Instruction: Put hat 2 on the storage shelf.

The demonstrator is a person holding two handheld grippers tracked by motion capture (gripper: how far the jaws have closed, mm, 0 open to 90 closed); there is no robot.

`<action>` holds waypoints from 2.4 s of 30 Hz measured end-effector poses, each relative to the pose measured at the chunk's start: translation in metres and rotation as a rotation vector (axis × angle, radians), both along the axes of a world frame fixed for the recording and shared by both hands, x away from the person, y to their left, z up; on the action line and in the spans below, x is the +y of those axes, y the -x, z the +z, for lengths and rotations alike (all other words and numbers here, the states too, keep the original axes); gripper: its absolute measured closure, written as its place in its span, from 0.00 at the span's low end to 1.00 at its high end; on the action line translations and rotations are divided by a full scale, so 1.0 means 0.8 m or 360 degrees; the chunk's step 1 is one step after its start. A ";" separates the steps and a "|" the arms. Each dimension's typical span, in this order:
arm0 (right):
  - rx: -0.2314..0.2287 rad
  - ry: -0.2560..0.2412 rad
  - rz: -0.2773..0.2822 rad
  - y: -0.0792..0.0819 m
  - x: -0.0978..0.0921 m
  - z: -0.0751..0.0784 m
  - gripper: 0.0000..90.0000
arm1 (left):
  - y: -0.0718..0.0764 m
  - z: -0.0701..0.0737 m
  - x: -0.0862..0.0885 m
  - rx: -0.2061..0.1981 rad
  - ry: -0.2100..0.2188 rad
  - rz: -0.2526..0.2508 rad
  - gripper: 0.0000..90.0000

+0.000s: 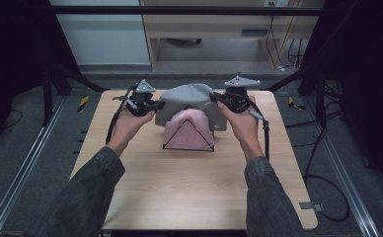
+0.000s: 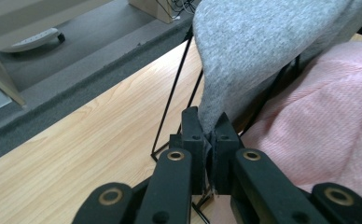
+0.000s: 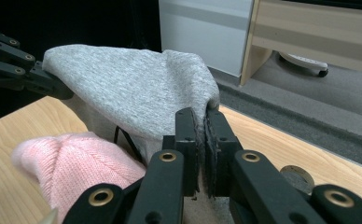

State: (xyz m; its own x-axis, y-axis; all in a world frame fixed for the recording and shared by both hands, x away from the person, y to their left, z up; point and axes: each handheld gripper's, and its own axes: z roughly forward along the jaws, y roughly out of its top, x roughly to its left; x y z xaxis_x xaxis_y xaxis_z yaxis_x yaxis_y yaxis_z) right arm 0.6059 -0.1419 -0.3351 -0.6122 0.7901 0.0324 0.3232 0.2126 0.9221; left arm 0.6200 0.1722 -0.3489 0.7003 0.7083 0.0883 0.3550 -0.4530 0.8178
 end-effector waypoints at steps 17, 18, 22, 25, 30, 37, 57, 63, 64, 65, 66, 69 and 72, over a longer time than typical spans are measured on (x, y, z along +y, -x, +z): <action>0.0078 0.0040 -0.0005 -0.007 0.011 -0.030 0.95 | -0.003 -0.035 0.006 0.0111 -0.0055 0.0016 0.97; 0.0081 0.0037 -0.0005 -0.006 0.011 -0.032 0.95 | -0.003 -0.037 0.006 0.0112 -0.0063 0.0012 0.97; 0.0089 0.0035 -0.0003 -0.004 0.011 -0.036 0.95 | -0.002 -0.045 0.004 0.0136 -0.0061 0.0020 0.97; 0.0094 0.0055 0.0005 -0.003 0.011 -0.041 0.95 | -0.003 -0.051 0.003 0.0154 -0.0070 0.0019 0.96; 0.0126 0.0057 0.0000 -0.002 0.009 -0.049 0.94 | -0.003 -0.058 0.001 0.0168 -0.0055 0.0030 0.96; 0.0152 0.0097 0.0019 -0.002 0.009 -0.052 0.93 | -0.003 -0.069 0.001 0.0196 -0.0066 0.0039 0.96; 0.0193 0.0105 -0.0001 0.006 0.005 -0.059 0.75 | 0.005 -0.072 0.006 0.0133 0.0002 0.0106 0.72; 0.0192 0.0089 -0.0031 0.014 0.000 -0.051 0.67 | 0.015 -0.057 0.014 0.0096 0.0014 0.0127 0.62; 0.0183 0.0099 -0.0038 0.016 -0.001 -0.049 0.67 | 0.017 -0.055 0.015 0.0085 0.0026 0.0136 0.59; 0.0176 0.0104 -0.0039 0.018 -0.002 -0.047 0.65 | 0.018 -0.053 0.016 0.0080 0.0028 0.0139 0.56; 0.0168 0.0105 -0.0044 0.019 -0.003 -0.045 0.64 | 0.020 -0.050 0.016 0.0073 0.0028 0.0143 0.55; 0.0148 0.0082 -0.0065 0.025 -0.007 -0.038 0.62 | 0.026 -0.043 0.017 0.0058 0.0010 0.0137 0.50; 0.0132 0.0078 -0.0079 0.030 -0.010 -0.032 0.59 | 0.031 -0.034 0.015 0.0043 0.0005 0.0127 0.46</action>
State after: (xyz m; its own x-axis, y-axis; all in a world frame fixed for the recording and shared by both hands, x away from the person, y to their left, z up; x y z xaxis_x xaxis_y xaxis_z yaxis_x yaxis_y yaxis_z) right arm 0.5823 -0.1498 -0.3603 -0.5689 0.8213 0.0419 0.4092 0.2385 0.8807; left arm 0.5949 0.1846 -0.3763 0.6437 0.7623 0.0680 0.4117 -0.4199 0.8088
